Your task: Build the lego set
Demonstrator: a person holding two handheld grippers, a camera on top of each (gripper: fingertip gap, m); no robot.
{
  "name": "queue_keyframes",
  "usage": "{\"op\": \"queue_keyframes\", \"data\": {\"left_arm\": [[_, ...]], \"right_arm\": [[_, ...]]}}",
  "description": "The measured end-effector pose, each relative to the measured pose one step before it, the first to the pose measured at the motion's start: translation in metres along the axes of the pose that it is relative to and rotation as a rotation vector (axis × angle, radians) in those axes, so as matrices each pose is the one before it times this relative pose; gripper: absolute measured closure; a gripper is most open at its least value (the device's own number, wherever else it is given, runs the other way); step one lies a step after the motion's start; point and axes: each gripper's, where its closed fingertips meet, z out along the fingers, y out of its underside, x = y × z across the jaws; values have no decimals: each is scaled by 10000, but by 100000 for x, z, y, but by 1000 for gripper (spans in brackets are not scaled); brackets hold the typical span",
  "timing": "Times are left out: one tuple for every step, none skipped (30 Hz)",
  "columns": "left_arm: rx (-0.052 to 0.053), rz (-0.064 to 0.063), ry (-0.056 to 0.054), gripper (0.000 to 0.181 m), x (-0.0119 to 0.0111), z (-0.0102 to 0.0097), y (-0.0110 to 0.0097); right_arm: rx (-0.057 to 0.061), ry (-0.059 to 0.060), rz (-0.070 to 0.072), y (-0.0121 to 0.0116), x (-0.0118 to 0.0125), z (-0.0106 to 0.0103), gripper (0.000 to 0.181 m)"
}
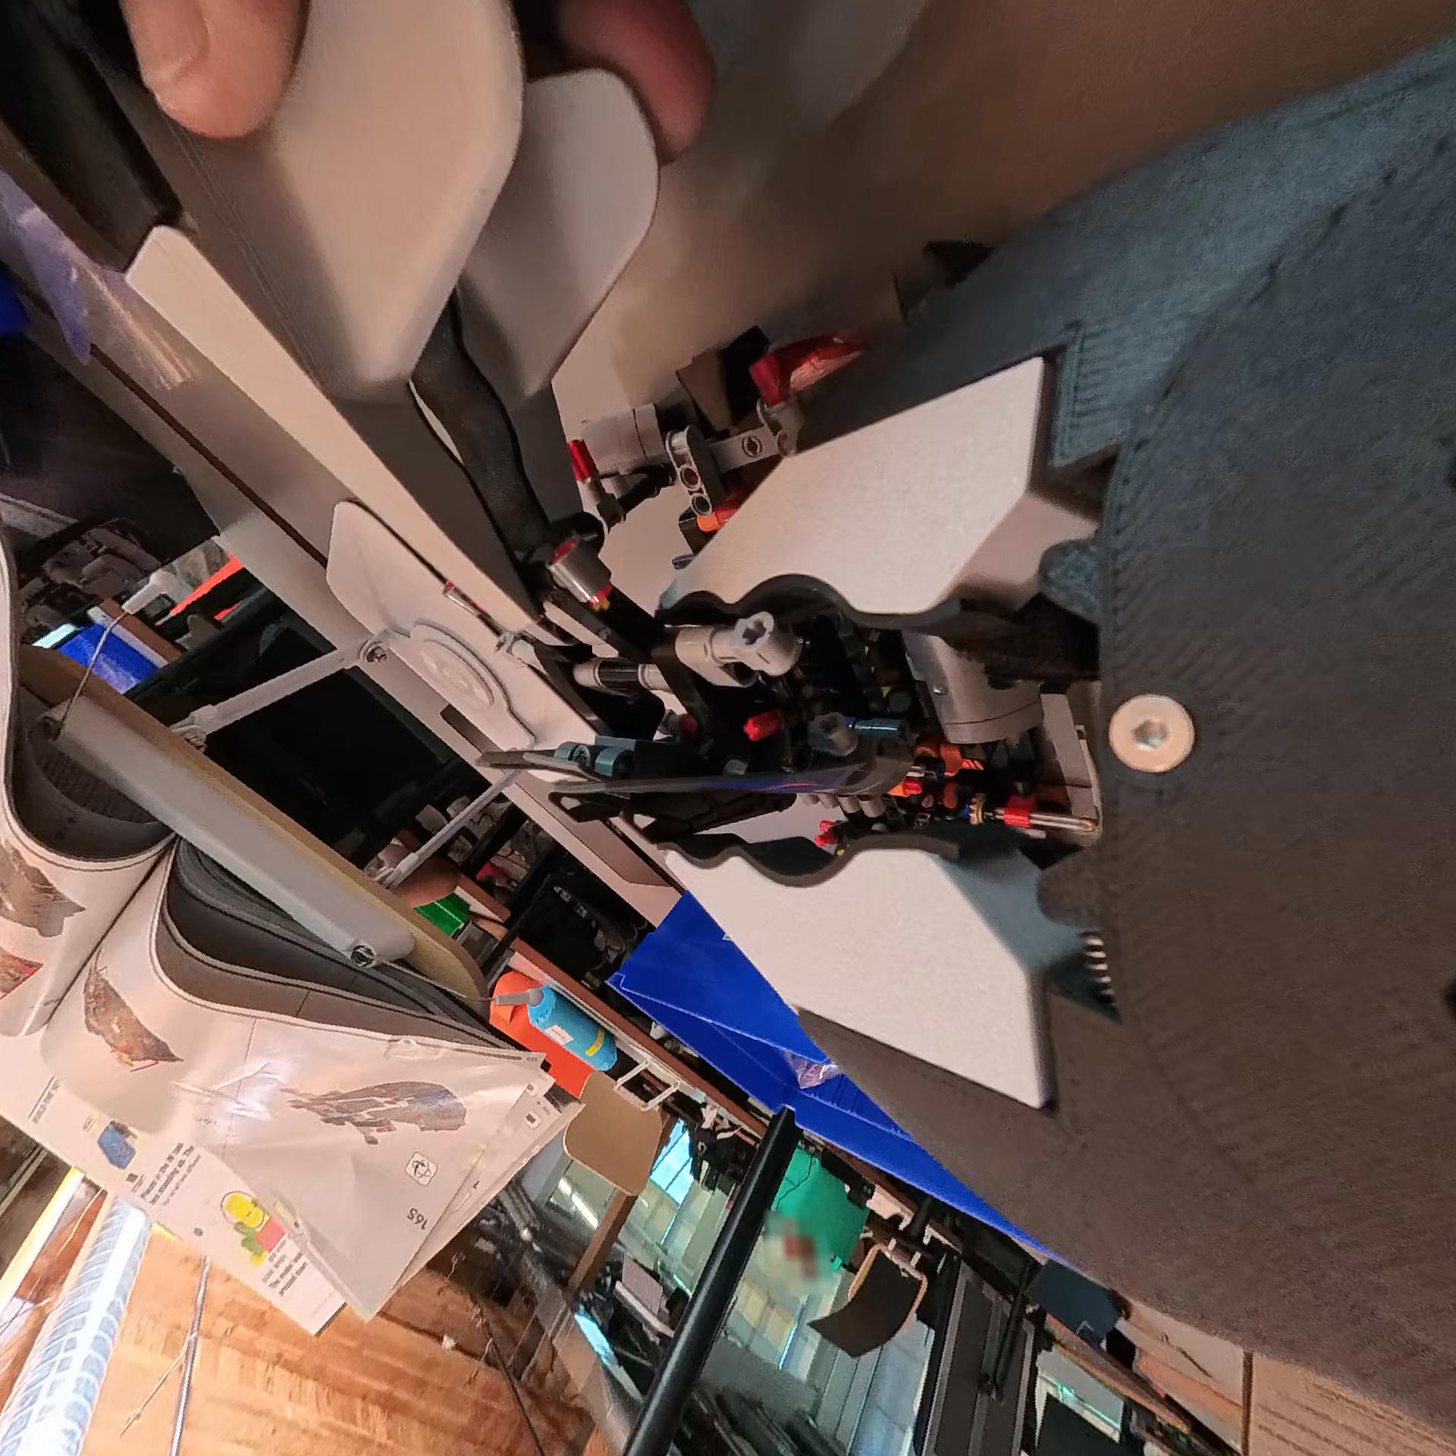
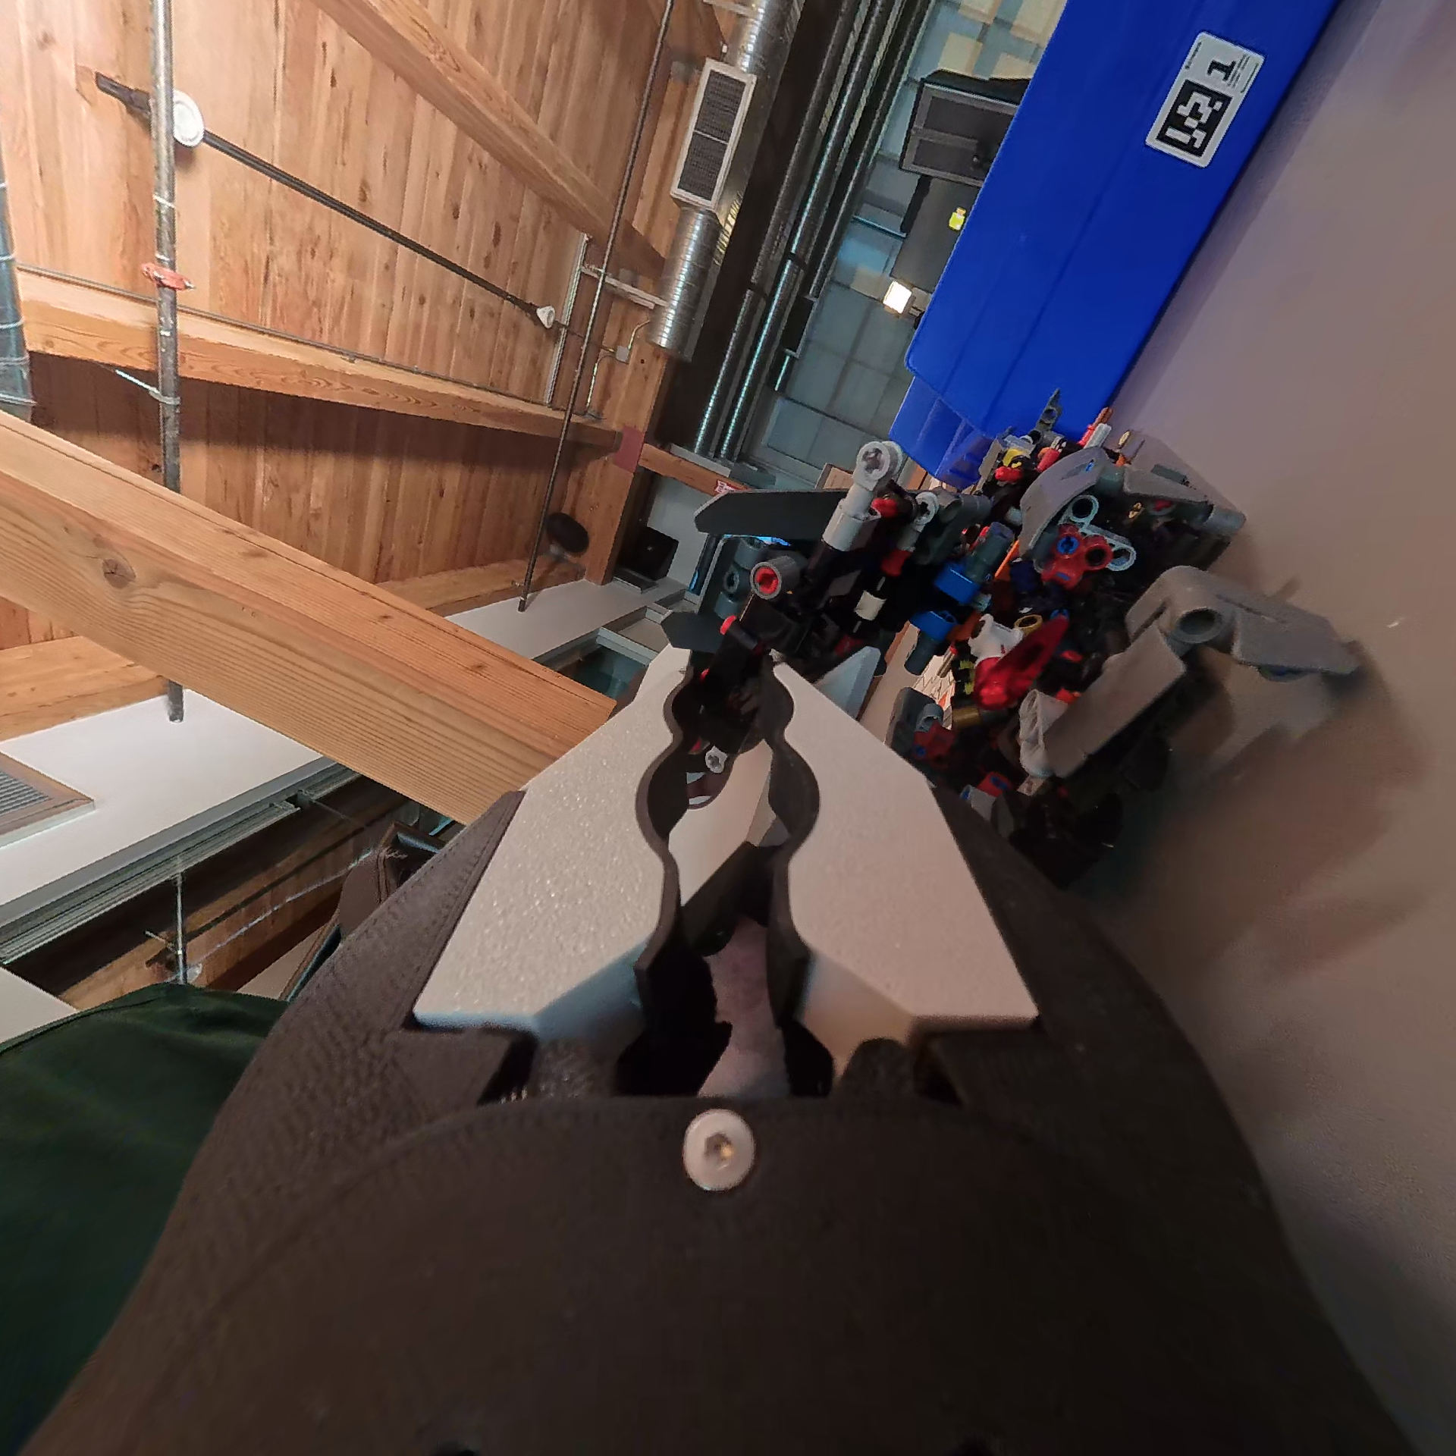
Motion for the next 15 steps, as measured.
{"op": "queue_keyframes", "data": {"left_arm": [[-41, -8, -9, 130, -20, 36, 100], [-21, 10, -31, 130, -59, 11, 61], [-26, 39, -43, 130, -57, 30, 68], [-8, 2, -10, 130, -25, 1, 19], [-16, 17, -30, 131, -53, 9, 32], [-52, 61, -55, 132, -53, 34, 90], [-28, 16, -24, 132, -30, 33, 72], [-9, -36, -7, 133, -69, 8, 40], [-41, -32, -22, 134, -103, 22, 102], [-79, -5, -77, 137, -184, 48, 187], [45, 7, -31, 136, -114, 9, -20], [38, 9, -8, 136, -44, -11, -62], [-4, 37, -2, 136, 25, 14, -9], [12, 11, 1, 137, 37, 11, -20], [1, -9, 9, 137, 21, -9, -2]], "right_arm": [[6, 1, 3, -12, -3, -5, 169], [3, -3, -1, -4, -3, 2, 169], [4, 1, -2, -10, 2, -6, 169], [2, -6, 3, 1, -2, -2, 169], [9, -11, -5, -16, -29, -12, 169], [12, -4, -10, -20, -15, -10, 169], [10, -10, -1, -14, -13, -26, 169], [4, -21, 1, -5, -37, -18, 169], [-5, -6, -22, -19, -26, -30, 169], [-5, 23, -32, -25, -3, -46, 169], [-5, -4, -10, -21, -24, -42, 169], [2, -25, 9, -4, -26, -23, 169], [6, -10, 14, -7, -7, -10, 169], [3, -8, 18, -10, -4, -10, 169], [-4, -8, 7, 0, -3, -2, 169]]}}
